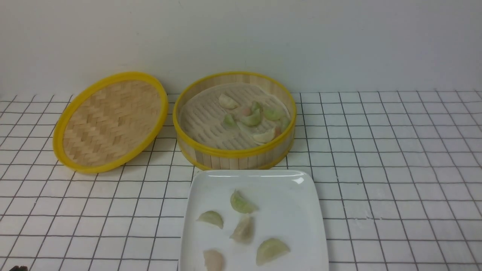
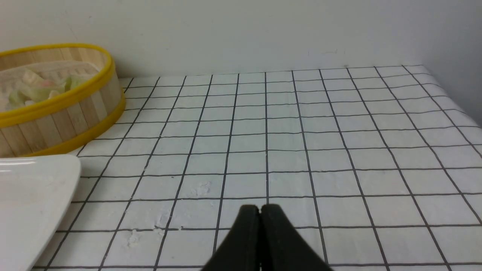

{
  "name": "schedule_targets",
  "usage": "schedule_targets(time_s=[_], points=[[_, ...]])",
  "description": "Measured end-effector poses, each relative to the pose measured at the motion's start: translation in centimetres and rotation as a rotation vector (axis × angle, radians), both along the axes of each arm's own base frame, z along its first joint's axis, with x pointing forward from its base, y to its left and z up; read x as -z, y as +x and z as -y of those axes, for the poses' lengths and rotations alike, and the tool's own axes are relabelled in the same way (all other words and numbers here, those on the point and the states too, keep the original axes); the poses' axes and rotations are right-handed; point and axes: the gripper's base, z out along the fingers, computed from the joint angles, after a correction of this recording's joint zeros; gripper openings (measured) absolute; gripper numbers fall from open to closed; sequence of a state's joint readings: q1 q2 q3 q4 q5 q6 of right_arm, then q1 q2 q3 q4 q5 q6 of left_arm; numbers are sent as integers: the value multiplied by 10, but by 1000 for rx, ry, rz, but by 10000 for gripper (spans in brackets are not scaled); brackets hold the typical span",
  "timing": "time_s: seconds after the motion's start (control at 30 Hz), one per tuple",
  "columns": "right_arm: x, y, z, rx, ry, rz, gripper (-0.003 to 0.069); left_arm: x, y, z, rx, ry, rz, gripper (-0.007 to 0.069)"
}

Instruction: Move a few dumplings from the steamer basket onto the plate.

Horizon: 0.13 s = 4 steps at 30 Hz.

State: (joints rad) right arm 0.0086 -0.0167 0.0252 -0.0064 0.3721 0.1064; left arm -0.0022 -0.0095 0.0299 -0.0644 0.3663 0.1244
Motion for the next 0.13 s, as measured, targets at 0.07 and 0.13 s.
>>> schedule_targets(time_s=[0.07,0.13], points=[[0,0,0,0,0,0,-10,0,0,0,0,0,0,-6],[0,0,0,0,0,0,-10,0,0,0,0,0,0,-6]])
